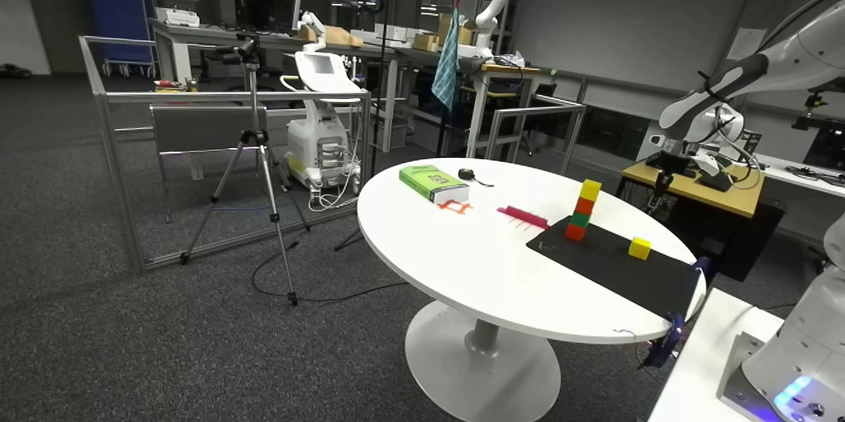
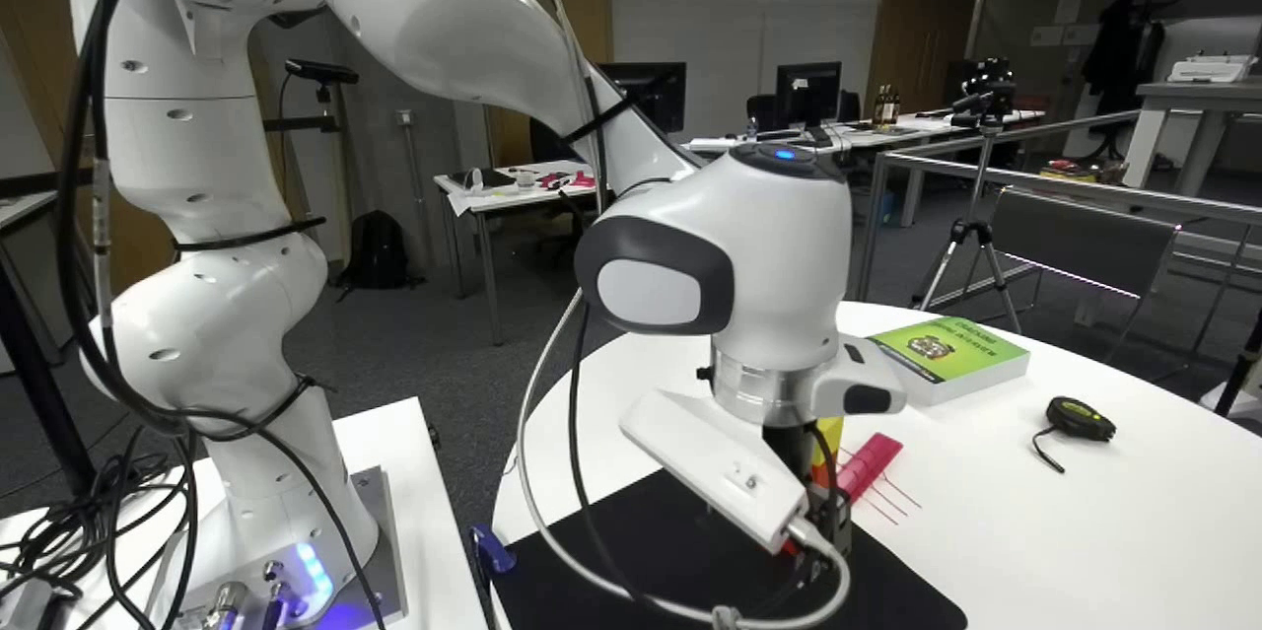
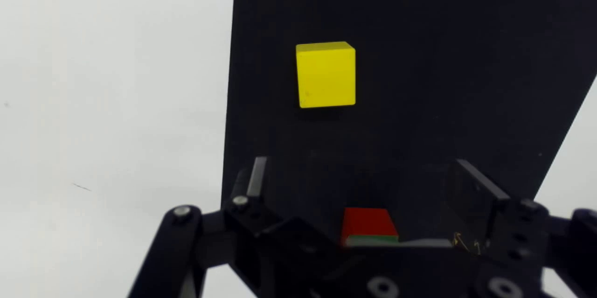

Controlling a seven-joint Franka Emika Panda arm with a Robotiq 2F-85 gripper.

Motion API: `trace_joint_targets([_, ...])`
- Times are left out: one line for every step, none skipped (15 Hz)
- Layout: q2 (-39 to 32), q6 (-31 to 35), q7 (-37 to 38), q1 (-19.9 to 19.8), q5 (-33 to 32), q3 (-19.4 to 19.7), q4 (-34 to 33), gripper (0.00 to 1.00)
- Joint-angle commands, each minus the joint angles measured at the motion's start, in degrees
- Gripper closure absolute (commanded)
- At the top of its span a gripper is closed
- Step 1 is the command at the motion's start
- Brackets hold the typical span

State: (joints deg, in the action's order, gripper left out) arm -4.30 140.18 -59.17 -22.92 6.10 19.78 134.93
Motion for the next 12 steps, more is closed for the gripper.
trace_joint_targets([-2.0,1.4,-6.6,-1.5,8.0,-0.2,1.2,0.00])
trace_joint_targets([-3.2,-2.1,-4.9,-1.4,8.6,-0.3,-0.4,0.00])
trace_joint_targets([-1.7,0.0,-3.7,-0.9,6.0,-0.2,1.1,0.00])
trace_joint_targets([-2.4,-0.5,-3.6,-1.0,6.7,-0.3,0.9,0.00])
trace_joint_targets([-3.0,-0.6,-3.6,-1.1,6.9,-0.4,0.9,0.00])
trace_joint_targets([-3.3,-0.6,-3.6,-1.2,7.0,-0.5,0.8,0.00])
trace_joint_targets([-3.4,-0.6,-3.6,-1.2,7.0,-0.6,0.7,0.00])
trace_joint_targets([-3.5,-0.6,-3.6,-1.2,7.0,-0.6,0.6,0.00])
trace_joint_targets([-3.7,1.1,-3.9,-1.1,7.0,-0.7,1.1,0.00])
trace_joint_targets([-4.5,3.1,-3.9,-0.9,6.5,-0.8,1.4,0.00])
trace_joint_targets([-5.2,5.0,-3.8,-0.8,6.1,-1.0,1.7,0.00])
trace_joint_targets([-5.9,6.7,-3.5,-0.8,5.8,-1.2,2.0,0.00])
